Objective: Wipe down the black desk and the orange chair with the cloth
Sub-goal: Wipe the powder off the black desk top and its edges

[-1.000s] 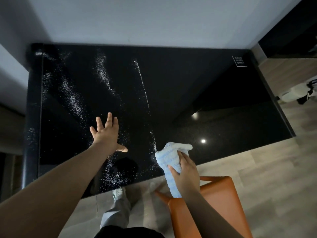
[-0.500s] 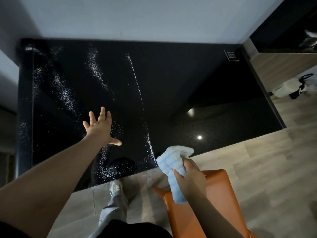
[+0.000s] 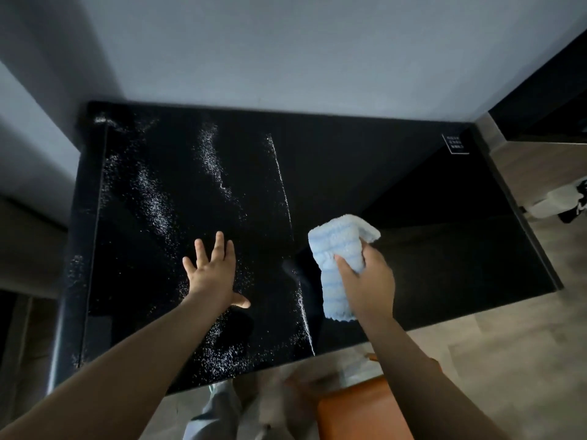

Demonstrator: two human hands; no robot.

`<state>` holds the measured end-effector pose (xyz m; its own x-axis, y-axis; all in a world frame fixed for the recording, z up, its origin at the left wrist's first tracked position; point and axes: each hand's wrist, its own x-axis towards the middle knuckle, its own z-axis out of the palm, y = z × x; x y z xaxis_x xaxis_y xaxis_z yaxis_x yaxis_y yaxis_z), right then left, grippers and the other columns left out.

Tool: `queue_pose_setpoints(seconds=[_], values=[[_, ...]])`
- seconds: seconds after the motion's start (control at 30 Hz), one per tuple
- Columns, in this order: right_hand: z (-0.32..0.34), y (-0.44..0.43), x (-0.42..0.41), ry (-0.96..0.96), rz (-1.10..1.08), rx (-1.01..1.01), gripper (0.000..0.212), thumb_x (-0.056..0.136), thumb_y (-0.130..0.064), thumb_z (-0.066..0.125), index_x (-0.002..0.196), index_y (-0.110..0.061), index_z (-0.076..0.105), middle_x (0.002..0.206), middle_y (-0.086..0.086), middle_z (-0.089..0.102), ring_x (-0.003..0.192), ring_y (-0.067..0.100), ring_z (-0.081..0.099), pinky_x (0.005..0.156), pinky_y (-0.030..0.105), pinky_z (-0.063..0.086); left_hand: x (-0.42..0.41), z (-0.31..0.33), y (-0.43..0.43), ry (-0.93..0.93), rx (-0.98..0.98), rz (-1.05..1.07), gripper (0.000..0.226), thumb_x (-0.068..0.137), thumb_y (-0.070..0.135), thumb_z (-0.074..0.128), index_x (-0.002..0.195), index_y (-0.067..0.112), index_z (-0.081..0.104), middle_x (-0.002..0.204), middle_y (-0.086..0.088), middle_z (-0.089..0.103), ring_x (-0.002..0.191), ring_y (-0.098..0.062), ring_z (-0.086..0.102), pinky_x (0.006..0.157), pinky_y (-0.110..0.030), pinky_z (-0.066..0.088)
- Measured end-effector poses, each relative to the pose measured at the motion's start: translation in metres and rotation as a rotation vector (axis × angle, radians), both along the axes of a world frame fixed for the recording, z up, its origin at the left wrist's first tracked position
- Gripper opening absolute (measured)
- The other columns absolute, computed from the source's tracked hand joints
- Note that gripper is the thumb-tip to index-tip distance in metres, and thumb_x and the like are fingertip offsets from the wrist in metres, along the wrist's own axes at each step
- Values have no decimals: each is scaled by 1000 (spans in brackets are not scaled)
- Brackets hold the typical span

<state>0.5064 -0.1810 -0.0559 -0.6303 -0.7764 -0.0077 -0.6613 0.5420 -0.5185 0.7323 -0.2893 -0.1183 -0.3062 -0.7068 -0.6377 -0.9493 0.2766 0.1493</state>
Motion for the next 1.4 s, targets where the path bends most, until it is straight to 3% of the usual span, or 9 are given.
queue_pose_setpoints(seconds=[0.17, 0.27, 0.47, 0.67, 0.8, 0.97, 1.17, 1.4], values=[[10, -51, -4, -34, 53, -24, 30, 87, -41, 63, 110, -20, 62, 94, -8, 62, 86, 8, 60, 75, 28, 51, 3, -1, 2, 19, -26, 3, 137, 60, 65, 75, 150, 15, -15, 155, -4, -31, 142, -42, -21, 115, -61, 5], [14, -75, -8, -24, 105, -50, 28, 87, -41, 64, 107, -22, 63, 94, -9, 63, 86, 8, 61, 73, 27, 52, 3, 2, 1, 37, -40, 20, 133, 62, 64, 76, 151, 16, -12, 157, -3, -25, 144, -41, -17, 115, -58, 6], [18, -135, -24, -20, 172, -28, 25, 89, -39, 63, 104, -20, 62, 94, -6, 63, 85, 10, 62, 75, 32, 54, 16, 22, -23, 126, -182, 116, 112, 73, 62, 69, 153, 19, 3, 158, -5, 8, 144, -29, 13, 118, -46, 18], [17, -221, -32, -25, 270, 8, 13, 89, -34, 63, 86, -21, 61, 77, -10, 59, 71, 6, 57, 58, 23, 45, 27, 29, -68, 93, -161, 146, 109, 75, 62, 66, 153, 23, 0, 161, -1, -8, 147, -31, -9, 119, -51, 5], [10, -276, -30, -14, 292, 37, 16, 89, -33, 58, 83, -18, 63, 73, -8, 59, 68, 8, 57, 58, 27, 46, 25, 22, -95, 31, -153, 140, 117, 71, 70, 64, 152, 25, -8, 159, -2, -20, 145, -35, -19, 117, -56, 1], [-3, -332, -25, 24, 351, 32, 17, 89, -34, 58, 87, -18, 63, 80, -4, 62, 73, 15, 59, 63, 31, 49, 24, 8, -122, -13, -145, 154, 127, 63, 76, 64, 150, 29, -15, 155, -3, -30, 143, -37, -23, 117, -56, 1], [-22, -378, -22, 74, 384, 84, 15, 91, -31, 55, 88, -17, 61, 79, -4, 59, 72, 17, 54, 56, 27, 32, 25, -4, -131, 12, -101, 210, 135, 57, 73, 71, 150, 30, -16, 153, 0, -34, 142, -36, -26, 116, -55, -1], [-45, -415, -19, 107, 430, 194, 23, 92, -38, 56, 102, -18, 60, 96, 1, 63, 92, 25, 61, 66, 30, 40, 23, -9, -134, 26, -77, 234, 136, 57, 69, 75, 150, 29, -16, 153, 1, -36, 140, -36, -29, 115, -57, -5]])
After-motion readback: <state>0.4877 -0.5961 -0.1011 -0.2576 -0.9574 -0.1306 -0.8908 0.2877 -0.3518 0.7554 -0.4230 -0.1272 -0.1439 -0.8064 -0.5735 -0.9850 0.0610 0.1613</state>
